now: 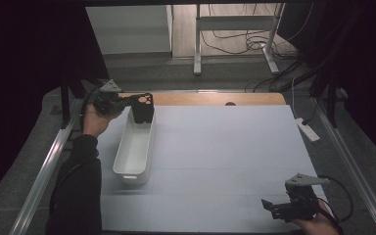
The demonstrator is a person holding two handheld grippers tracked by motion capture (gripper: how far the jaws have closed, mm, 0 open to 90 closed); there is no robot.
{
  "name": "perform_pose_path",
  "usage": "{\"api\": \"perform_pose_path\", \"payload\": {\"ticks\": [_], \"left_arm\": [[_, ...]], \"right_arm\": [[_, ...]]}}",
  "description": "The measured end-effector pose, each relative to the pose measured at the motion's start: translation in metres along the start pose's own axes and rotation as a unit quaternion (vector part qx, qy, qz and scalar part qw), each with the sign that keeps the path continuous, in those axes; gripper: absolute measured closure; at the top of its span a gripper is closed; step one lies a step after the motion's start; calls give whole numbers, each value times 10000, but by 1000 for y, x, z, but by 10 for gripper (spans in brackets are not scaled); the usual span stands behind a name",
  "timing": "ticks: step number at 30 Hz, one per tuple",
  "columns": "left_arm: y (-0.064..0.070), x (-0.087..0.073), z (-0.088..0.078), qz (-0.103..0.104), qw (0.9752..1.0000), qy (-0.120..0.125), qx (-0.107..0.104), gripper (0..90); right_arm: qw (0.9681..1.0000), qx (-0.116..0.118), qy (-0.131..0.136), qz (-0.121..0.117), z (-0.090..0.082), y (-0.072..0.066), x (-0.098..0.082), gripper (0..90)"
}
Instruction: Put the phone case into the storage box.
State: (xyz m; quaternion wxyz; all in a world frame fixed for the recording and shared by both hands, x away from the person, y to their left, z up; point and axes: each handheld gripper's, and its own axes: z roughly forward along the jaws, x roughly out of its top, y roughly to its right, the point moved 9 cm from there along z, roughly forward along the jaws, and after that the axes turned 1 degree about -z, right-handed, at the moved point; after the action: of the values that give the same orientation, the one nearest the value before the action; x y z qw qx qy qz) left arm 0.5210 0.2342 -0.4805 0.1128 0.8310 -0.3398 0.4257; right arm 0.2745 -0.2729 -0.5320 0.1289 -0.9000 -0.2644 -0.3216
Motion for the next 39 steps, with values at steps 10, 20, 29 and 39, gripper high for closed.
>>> {"api": "perform_pose_path", "payload": {"ticks": [10, 20, 29, 39], "left_arm": [[-5, -4, 8, 65, 9998, 159, 98, 825], [-15, -7, 12, -65, 9994, 178, 305, 793], [-23, -8, 17, -272, 9977, 236, 573, 750], [-24, -8, 17, -498, 9964, 288, 619, 684]], "right_arm": [[10000, 8, -18, -12, 1, 0, 0, 0], [10000, 33, -21, -41, 1, -1, 0, 0], [10000, 42, -28, -45, 1, -1, 0, 0], [10000, 52, -14, -48, 1, -1, 0, 0]]}}
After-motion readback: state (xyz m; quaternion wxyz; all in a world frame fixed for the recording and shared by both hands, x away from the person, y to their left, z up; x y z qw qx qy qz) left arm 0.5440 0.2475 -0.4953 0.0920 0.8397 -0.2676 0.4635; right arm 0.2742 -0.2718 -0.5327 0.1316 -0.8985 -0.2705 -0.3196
